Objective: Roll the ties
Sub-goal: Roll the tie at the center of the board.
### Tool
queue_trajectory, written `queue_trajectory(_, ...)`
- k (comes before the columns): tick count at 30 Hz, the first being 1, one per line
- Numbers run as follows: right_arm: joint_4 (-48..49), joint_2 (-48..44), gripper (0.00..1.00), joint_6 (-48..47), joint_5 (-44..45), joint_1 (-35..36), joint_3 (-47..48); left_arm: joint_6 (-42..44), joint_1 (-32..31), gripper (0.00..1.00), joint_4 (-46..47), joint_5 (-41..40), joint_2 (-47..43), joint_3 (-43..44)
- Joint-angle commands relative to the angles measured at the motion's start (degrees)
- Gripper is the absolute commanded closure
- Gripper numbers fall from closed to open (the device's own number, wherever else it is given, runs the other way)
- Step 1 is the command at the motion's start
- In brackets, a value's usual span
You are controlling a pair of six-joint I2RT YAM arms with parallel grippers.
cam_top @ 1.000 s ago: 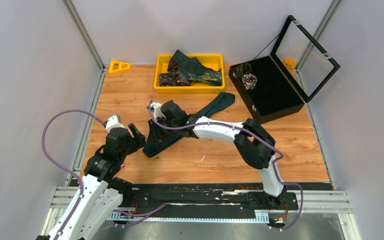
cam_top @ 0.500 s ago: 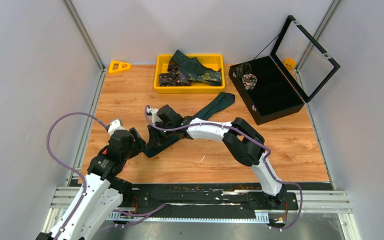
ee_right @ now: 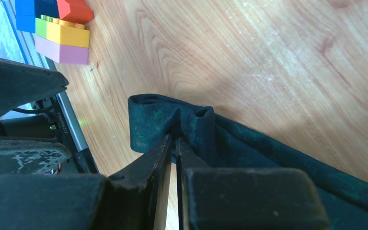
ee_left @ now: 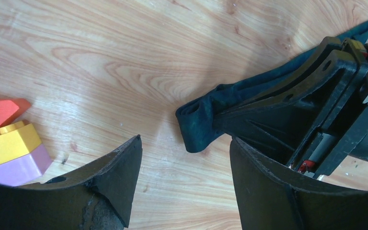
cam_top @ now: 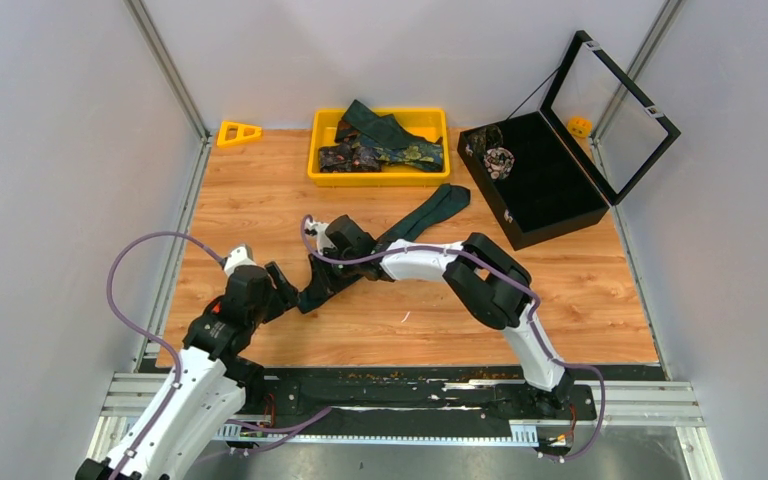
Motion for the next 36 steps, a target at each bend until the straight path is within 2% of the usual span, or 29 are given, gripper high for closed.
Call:
queue_trajectory(1, 2.7, -1.5, 0.90, 1.0, 1.2, -1.1, -1.7, -2.3, -0.2, 0.26, 5.5, 2.5, 0.0, -2.1)
queue_trajectory(11, 5.7, 0.3, 0.92, 2.6, 0.2, -1.6, -4.0, -7.0, -0.2, 0.30, 14.0, 6.0, 1.7, -9.3)
queue_trajectory(20, 7.8, 0.5, 0.92, 3.1, -0.4, -2.2, -6.4, -10.3, -0.2, 0.39, 21.2, 3.7, 0.4, -14.6)
queue_trajectory(26, 8.2, 0.5, 0.93, 3.2, -0.6, -2.3, -6.8, -10.4, -0.3, 0.42, 23.7, 2.9, 0.1, -16.2)
queue_trajectory(36, 9.0, -0.1, 0.93, 3.4, -0.7, -2.3, -7.9, -12.5, -0.1, 0.51, 31.0, 4.8, 2.1, -19.9)
